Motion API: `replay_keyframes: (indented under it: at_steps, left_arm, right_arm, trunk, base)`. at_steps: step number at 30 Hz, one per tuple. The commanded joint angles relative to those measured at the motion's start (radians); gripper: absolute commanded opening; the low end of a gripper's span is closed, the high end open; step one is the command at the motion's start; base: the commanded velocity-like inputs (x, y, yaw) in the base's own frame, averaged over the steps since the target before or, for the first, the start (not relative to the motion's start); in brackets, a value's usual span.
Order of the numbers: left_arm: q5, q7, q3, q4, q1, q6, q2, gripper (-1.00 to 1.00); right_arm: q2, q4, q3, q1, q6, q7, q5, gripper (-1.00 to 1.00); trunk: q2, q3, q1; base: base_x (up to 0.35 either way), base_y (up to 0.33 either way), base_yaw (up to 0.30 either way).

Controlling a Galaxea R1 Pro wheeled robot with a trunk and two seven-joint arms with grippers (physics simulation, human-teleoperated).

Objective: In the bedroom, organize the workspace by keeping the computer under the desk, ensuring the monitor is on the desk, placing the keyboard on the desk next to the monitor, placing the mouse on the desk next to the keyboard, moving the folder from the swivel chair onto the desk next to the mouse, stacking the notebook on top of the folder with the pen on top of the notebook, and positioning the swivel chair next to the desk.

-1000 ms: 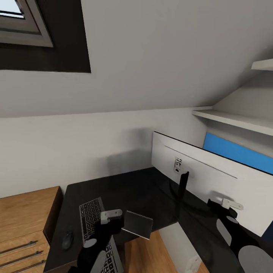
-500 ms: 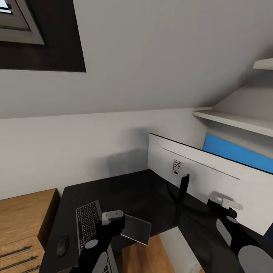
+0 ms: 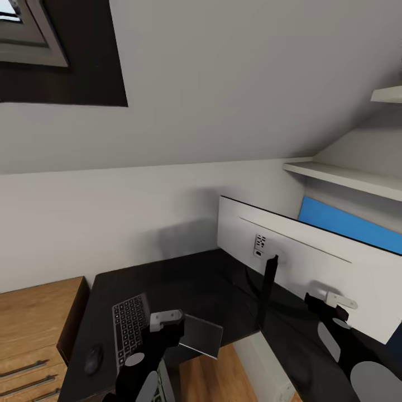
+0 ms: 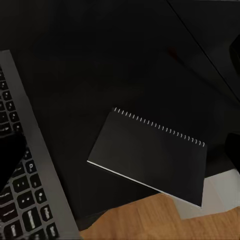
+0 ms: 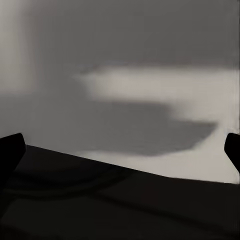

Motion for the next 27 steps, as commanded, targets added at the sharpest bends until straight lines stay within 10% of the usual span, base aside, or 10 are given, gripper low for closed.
replay_keyframes:
  at_steps: [1, 14, 27]
  left_arm:
    - [0.011, 0.009, -0.002, -0.001, -0.001, 0.002, 0.0, 1.0]
    - [0.011, 0.009, -0.001, -0.001, -0.001, 0.002, 0.0, 1.0]
    - [0.01, 0.009, -0.001, -0.001, -0.001, 0.002, 0.0, 1.0]
  right_arm:
    - [0.001, 0.001, 0.002, 0.0, -0.005, -0.001, -0.011, 1.0]
    - [0.027, 0.0, 0.005, 0.0, -0.005, -0.001, -0.011, 1.0]
    - [0.058, 0.001, 0.009, 0.0, -0.012, 0.0, -0.002, 1.0]
  trunk:
    - [-0.001, -0.001, 0.0]
    - [-0.001, -0.001, 0.0]
    - [-0.001, -0.001, 0.0]
  base:
    - [-0.198, 0.0, 0.0]
    - [-0.29, 0.0, 0.0]
    - [-0.001, 0.0, 0.087]
